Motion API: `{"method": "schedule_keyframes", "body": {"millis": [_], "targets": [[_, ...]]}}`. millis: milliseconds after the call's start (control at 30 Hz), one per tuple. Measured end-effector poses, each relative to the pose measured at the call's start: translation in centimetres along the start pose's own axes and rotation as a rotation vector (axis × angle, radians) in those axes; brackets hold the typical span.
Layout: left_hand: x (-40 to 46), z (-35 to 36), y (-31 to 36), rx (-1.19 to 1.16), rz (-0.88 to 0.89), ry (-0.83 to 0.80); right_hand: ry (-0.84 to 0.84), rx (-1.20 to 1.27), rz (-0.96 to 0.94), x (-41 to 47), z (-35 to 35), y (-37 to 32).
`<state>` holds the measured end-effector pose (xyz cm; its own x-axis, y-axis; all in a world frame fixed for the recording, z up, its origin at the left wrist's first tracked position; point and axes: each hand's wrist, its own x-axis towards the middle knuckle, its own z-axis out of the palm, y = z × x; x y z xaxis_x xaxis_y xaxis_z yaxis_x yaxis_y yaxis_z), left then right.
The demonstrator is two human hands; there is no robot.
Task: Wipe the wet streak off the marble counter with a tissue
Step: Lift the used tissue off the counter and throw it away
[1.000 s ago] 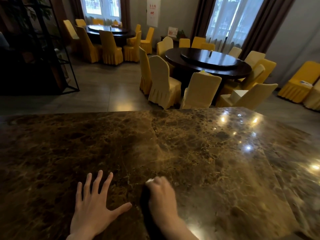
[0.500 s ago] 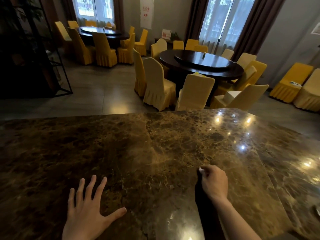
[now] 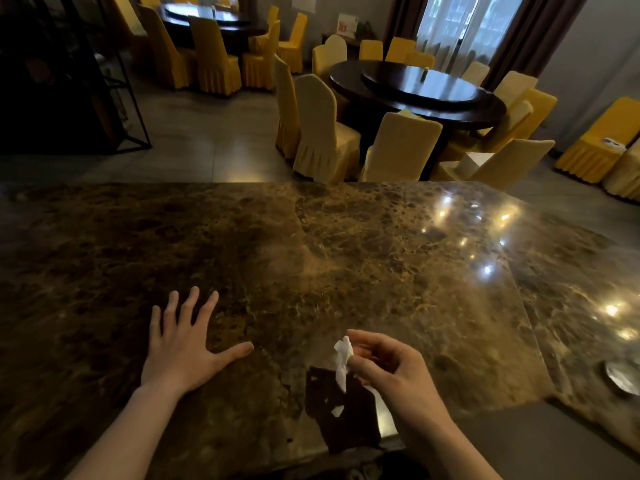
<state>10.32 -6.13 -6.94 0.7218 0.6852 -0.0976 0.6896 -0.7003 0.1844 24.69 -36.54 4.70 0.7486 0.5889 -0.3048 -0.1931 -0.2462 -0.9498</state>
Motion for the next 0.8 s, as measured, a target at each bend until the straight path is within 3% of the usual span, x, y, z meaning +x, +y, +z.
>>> {"method": "schedule_keyframes", "body": {"millis": [267,533,700,800], "targets": [[-0.6,-0.9,0.6,0.016,0.004,-0.045,-0.173,-0.182,0.008,-5.3,-0.7,6.2],[-0.8,-0.8,0.8,0.023,0.010,0.002,-0.235,-0.769,-0.115,-8.0,0.8,14.9],[-0.9,-0.9,0.8,0.036,0.009,0.012,-0.240,-0.989,-0.091,-7.6,1.1,18.6],[-0.9,-1.0,0.8,0.045,0.018,0.015,-0.226,-0.976,-0.120,-7.4,0.6,19.3]]}}
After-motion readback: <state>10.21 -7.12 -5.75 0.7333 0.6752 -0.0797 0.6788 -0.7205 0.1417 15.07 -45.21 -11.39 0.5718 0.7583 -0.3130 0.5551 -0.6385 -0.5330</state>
